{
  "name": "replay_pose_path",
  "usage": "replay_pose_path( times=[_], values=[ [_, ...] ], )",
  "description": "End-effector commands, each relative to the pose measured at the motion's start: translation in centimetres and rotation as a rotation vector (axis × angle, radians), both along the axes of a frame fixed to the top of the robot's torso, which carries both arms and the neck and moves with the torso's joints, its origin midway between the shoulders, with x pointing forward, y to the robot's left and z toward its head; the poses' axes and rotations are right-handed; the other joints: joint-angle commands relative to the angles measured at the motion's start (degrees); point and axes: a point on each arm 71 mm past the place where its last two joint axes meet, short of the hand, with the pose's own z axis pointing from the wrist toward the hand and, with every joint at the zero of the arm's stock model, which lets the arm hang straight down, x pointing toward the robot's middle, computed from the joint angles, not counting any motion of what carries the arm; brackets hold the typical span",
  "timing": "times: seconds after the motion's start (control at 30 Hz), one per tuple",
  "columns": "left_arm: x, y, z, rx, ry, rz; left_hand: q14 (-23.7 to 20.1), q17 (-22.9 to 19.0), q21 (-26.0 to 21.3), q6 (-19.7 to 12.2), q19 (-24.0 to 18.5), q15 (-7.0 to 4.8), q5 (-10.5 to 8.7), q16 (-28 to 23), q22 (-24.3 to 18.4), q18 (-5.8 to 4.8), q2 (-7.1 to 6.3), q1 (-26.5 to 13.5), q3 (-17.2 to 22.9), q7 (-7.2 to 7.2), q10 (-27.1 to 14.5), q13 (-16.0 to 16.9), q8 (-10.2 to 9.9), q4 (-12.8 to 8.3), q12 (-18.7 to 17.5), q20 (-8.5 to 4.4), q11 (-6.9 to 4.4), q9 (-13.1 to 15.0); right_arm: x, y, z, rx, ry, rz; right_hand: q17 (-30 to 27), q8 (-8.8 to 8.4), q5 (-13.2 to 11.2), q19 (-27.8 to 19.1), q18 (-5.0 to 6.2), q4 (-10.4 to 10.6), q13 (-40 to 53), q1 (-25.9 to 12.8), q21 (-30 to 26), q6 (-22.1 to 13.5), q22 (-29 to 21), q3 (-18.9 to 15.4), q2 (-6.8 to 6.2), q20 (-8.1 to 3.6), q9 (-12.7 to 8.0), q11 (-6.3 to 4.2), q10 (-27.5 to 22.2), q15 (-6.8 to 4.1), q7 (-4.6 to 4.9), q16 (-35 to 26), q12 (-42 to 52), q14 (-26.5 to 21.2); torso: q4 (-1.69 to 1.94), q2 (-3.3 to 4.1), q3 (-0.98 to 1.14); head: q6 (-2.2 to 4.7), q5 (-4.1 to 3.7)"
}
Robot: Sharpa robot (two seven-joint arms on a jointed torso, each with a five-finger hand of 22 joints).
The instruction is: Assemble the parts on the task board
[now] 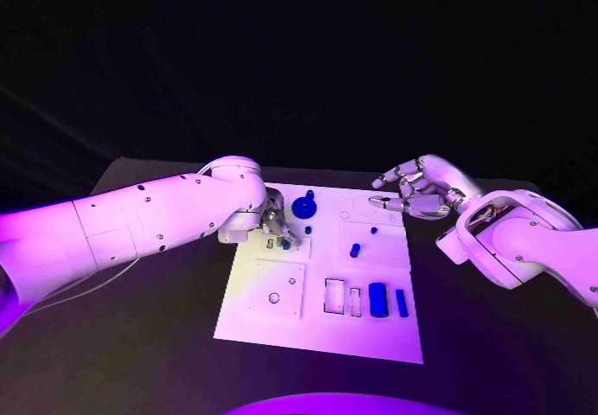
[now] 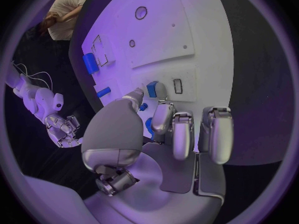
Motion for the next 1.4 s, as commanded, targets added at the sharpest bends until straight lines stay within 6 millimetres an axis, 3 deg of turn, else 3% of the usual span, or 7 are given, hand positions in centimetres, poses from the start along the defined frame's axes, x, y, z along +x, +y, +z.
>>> replay_pose_path(
  times=[0.03, 0.53, 0.6, 0.7, 0.8, 1.0, 1.4],
  values=[
    [-0.1, 0.3, 0.2, 0.012, -0.018, 0.047, 6.0, 15.1, 0.2, 0.1, 3.4, -0.5, 0.2, 0.4, 12.1, -0.97, 0.09, -0.6, -0.7, 0.03, 0.2, -0.2, -0.2, 0.0, 0.0, -0.53, -0.12, 0.1, 0.0, 0.1, 0.0, -0.009, -0.003, 0.011, 6.1, 0.38, -0.2, 0.1, 0.94, 0.1, 0.0, -0.6, -0.4, 0.1, 4.5, -0.4, -0.09, -0.37, -0.1, -0.47, -0.1, -0.43, -0.18, -0.3, -0.2, 3.8, 0.0, -0.08, 0.0, 0.17, 0.05],
    [-0.2, 0.6, 2.7, -0.044, -0.076, 0.057, 6.0, 15.1, -0.7, -1.7, 2.2, 0.0, 0.22, 0.4, 10.6, -0.56, 0.74, 1.1, -3.2, 0.83, -1.3, -2.2, -2.0, -0.1, -1.9, -0.58, 0.54, -0.4, 0.1, -0.1, -0.1, -0.012, -0.003, 0.005, 6.1, 0.38, -0.2, 0.1, 0.94, 0.1, 0.0, -0.6, -0.4, 0.1, 4.5, -0.4, -0.09, -0.37, -0.1, -0.47, -0.1, -0.43, -0.18, -0.3, -0.2, 3.8, -0.01, 0.02, -0.01, 0.94, 0.25],
    [-0.1, 0.8, 3.3, -0.062, -0.089, 0.069, 6.0, 15.0, -1.4, -2.5, 1.2, 0.36, 0.26, 0.3, 9.4, -0.24, 0.91, 2.2, -3.5, 1.33, -2.4, -3.8, -3.2, -0.1, -3.4, -0.54, 0.98, -1.2, 0.1, -0.2, -0.1, -0.012, -0.003, 0.004, 6.1, 0.38, -0.2, 0.1, 0.94, 0.1, 0.0, -0.6, -0.4, 0.1, 4.5, -0.4, -0.09, -0.37, -0.1, -0.47, -0.1, -0.43, -0.18, -0.3, -0.2, 3.8, 0.0, 0.02, -0.03, 1.05, 0.23],
    [0.5, 1.3, 4.3, -0.089, -0.119, 0.099, 5.7, 14.0, -2.3, -4.5, -0.1, 1.32, 0.24, -0.5, 8.0, 0.13, 1.36, 5.1, -2.4, 2.7, -5.7, -8.7, -6.2, -0.2, -8.3, -0.37, 2.14, -3.4, 0.1, -0.2, -0.1, -0.012, -0.003, 0.003, 6.1, 0.38, -0.2, 0.1, 0.94, 0.1, 0.0, -0.6, -0.4, 0.1, 4.5, -0.4, -0.09, -0.37, -0.1, -0.47, -0.1, -0.43, -0.18, -0.3, -0.2, 3.8, 0.04, 0.01, -0.03, 1.18, 0.24],
    [1.3, 2.1, 5.0, -0.107, -0.151, 0.139, 5.6, 13.7, -2.6, -4.5, -0.4, 1.76, 0.23, -0.7, 7.5, 0.26, 0.87, 7.1, -1.3, 3.21, -6.9, -10.8, -7.7, -0.2, -10.3, -0.11, 2.61, -5.0, 0.1, -0.2, -0.1, -0.012, -0.004, 0.003, 6.0, 0.39, -0.1, 0.1, 0.95, 0.1, 0.0, -0.6, -0.4, 0.1, 4.5, -0.4, -0.08, -0.38, -0.1, -0.47, -0.1, -0.43, -0.18, -0.3, -0.1, 3.8, 0.04, 0.0, 0.01, 1.35, 0.25],
    [2.8, 3.3, 5.3, -0.097, -0.162, 0.187, 5.6, 13.8, -2.6, -4.3, -0.4, 1.92, 0.2, -0.7, 7.5, 0.26, 0.26, 7.1, -1.2, 3.4, -6.7, -10.8, -8.5, -0.1, -10.1, 0.04, 2.77, -6.0, 0.2, -0.1, -0.1, -0.011, -0.004, 0.006, 6.0, 0.42, -0.1, 0.1, 0.96, 0.1, 0.0, -0.8, -0.4, 0.1, 4.5, -0.5, -0.06, -0.38, -0.1, -0.47, 0.0, -0.43, -0.18, -0.3, -0.1, 3.8, 0.02, 0.12, -0.12, 1.72, 0.07],
    [4.3, 4.1, 4.5, -0.031, -0.177, 0.215, 5.6, 13.9, -2.7, -4.1, -0.5, 2.11, 0.2, -0.5, 7.4, 0.28, -0.43, 6.9, -1.6, 3.66, -6.9, -11.1, -9.5, 0.0, -10.3, 0.2, 3.0, -7.0, 0.2, 0.0, -0.2, -0.011, -0.003, 0.009, 6.0, 0.43, -0.1, 0.1, 0.95, 0.1, 0.0, -0.8, -0.4, 0.1, 4.5, -0.5, -0.03, -0.38, -0.1, -0.47, 0.0, -0.43, -0.19, -0.3, -0.1, 3.8, -0.1, 0.12, -0.08, 1.86, 0.24]
  ],
)
